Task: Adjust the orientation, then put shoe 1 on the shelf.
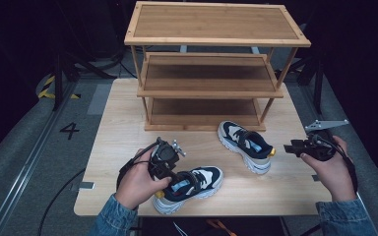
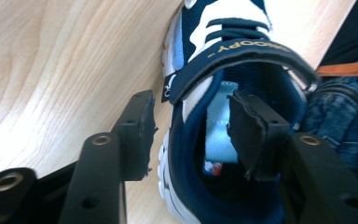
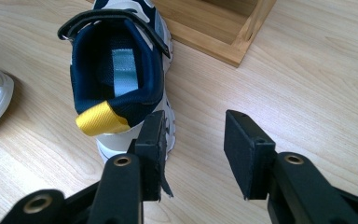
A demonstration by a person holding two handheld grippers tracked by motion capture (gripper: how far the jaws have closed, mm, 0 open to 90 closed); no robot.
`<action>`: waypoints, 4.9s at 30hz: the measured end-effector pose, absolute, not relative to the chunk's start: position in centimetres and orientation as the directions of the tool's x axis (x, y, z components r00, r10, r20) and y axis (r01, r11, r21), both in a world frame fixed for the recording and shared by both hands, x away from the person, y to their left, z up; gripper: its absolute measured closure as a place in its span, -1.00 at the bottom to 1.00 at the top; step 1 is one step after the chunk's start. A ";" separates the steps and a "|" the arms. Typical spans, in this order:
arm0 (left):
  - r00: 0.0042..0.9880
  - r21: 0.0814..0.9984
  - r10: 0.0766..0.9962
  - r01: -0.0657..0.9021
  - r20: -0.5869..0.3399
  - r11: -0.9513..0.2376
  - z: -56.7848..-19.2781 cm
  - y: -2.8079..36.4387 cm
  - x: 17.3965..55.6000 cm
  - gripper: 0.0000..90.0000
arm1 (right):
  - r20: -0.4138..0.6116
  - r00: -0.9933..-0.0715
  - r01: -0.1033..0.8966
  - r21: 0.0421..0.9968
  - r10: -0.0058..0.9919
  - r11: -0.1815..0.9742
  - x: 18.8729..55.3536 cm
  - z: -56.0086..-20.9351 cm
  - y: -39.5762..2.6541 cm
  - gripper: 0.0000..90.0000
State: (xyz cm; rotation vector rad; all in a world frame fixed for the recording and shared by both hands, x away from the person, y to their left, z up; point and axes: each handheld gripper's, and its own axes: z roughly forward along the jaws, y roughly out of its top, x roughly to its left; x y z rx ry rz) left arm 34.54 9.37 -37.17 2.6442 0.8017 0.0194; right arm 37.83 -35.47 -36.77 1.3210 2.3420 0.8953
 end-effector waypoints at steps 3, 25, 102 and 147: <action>0.836 0.342 0.539 0.538 -0.101 -0.770 -38.4 9.0 35.2 0.13 | 0.036 -0.530 0.655 0.651 0.847 0.382 37.7 -36.8 -35.4 0.32; 0.739 0.451 0.663 0.636 -0.122 -0.626 -38.3 11.6 39.0 0.63 | 0.027 -0.503 0.667 0.648 0.864 0.368 36.8 -37.1 -36.3 0.31; 0.757 0.408 0.631 0.637 -0.171 -0.654 -41.1 10.2 37.9 0.72 | 0.013 -0.526 0.647 0.656 0.850 0.390 36.4 -36.7 -35.9 0.25; 0.855 0.454 0.506 0.499 -0.117 -0.738 -38.8 4.9 37.0 -0.07 | 0.033 -0.524 0.650 0.661 0.851 0.375 36.7 -37.3 -35.8 0.14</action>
